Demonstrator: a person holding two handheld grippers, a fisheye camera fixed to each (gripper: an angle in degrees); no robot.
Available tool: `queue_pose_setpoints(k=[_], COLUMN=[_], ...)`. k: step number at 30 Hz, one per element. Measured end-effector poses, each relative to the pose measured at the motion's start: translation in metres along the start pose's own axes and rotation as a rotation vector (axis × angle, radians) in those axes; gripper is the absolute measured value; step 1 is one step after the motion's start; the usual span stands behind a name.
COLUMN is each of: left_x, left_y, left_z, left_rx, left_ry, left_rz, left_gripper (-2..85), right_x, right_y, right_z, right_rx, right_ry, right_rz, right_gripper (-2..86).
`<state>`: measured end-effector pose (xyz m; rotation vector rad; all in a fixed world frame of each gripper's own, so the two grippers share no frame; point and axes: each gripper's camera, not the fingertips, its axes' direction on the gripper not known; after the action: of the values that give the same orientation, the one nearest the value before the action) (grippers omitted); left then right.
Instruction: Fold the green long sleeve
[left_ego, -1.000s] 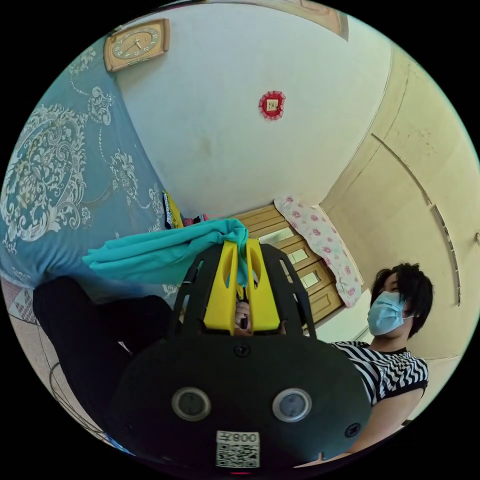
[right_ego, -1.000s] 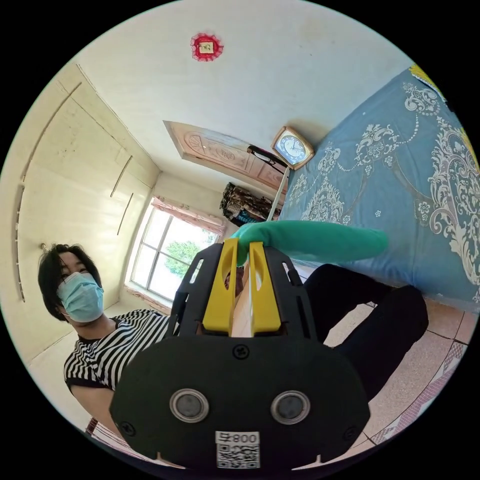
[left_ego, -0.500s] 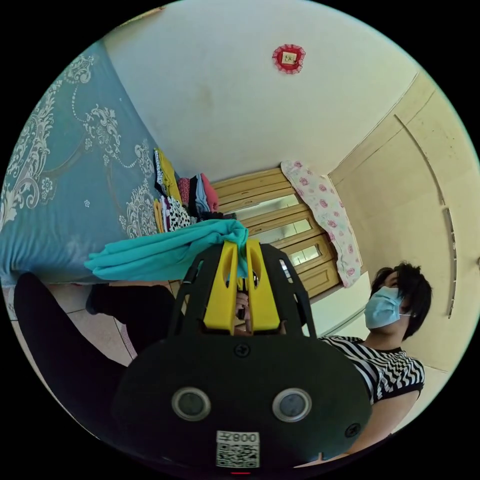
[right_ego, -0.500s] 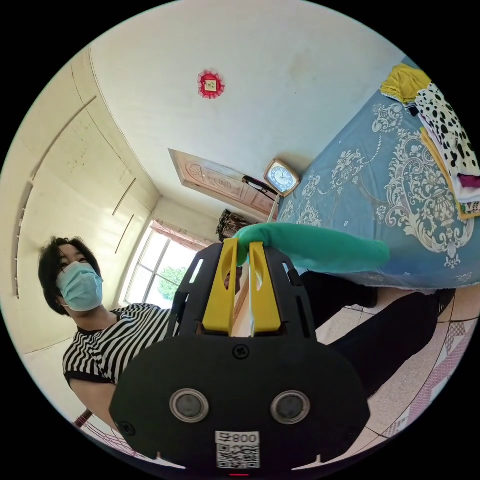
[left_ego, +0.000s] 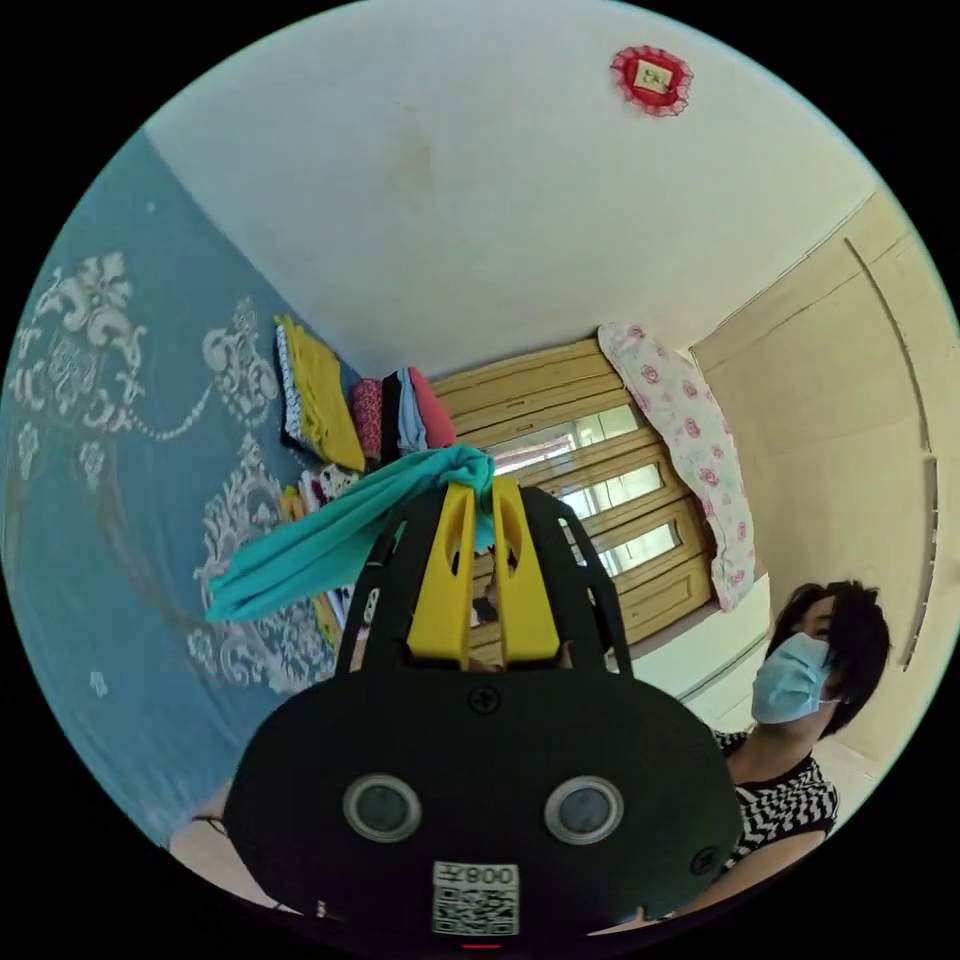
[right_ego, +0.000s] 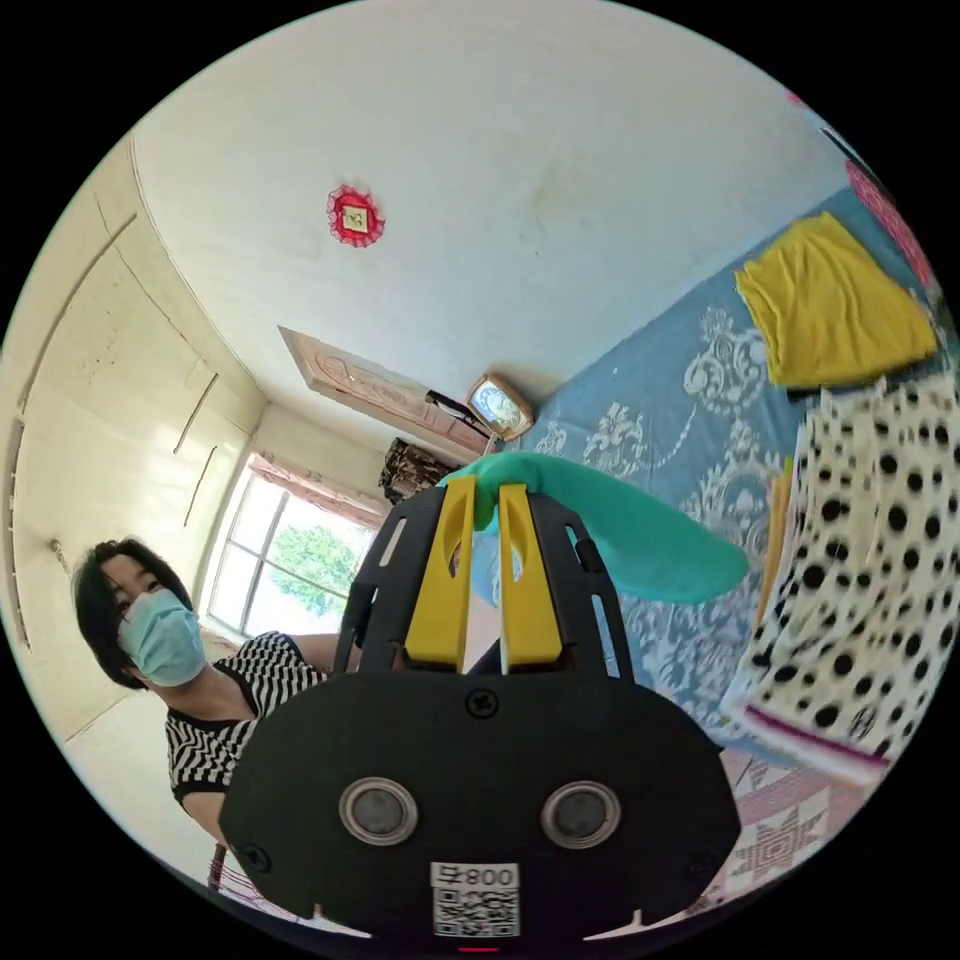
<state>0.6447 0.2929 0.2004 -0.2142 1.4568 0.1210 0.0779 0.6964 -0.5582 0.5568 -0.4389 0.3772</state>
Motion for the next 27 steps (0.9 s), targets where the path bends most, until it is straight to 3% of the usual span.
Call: queue_pose_setpoints(k=[5,11,16,18,23,27], left_x=[-0.034,-0.188,-0.363,-0.405,-0.454,-0.466], left_y=[-0.117,-0.166,-0.149,-0.137,-0.131,-0.133], left_z=[0.113,0.235,0.324,0.340,0.354,0.351], left_rx=[-0.002,-0.069,-0.258,-0.276,-0.290,-0.306], left_ry=[0.021,-0.051,-0.248,-0.187,-0.128,-0.138], left_rz=[0.268,0.231,-0.052,-0.095,-0.042,0.018], left_gripper=[3.7,3.8,3.9,4.0,4.8,5.4], right_x=[-0.025,0.049,0.196,0.246,0.247,0.213], right_y=[-0.140,-0.226,-0.230,-0.219,-0.213,-0.207], right_z=[-0.055,-0.087,-0.081,-0.071,-0.088,-0.097], right_rx=[0.055,0.031,-0.052,-0.133,-0.011,0.072], right_ry=[0.113,0.437,0.685,0.790,0.735,0.866], right_rz=[-0.186,-0.121,0.223,0.340,0.302,0.236], right_gripper=[1.9,2.6,3.4,3.7,5.1,5.7])
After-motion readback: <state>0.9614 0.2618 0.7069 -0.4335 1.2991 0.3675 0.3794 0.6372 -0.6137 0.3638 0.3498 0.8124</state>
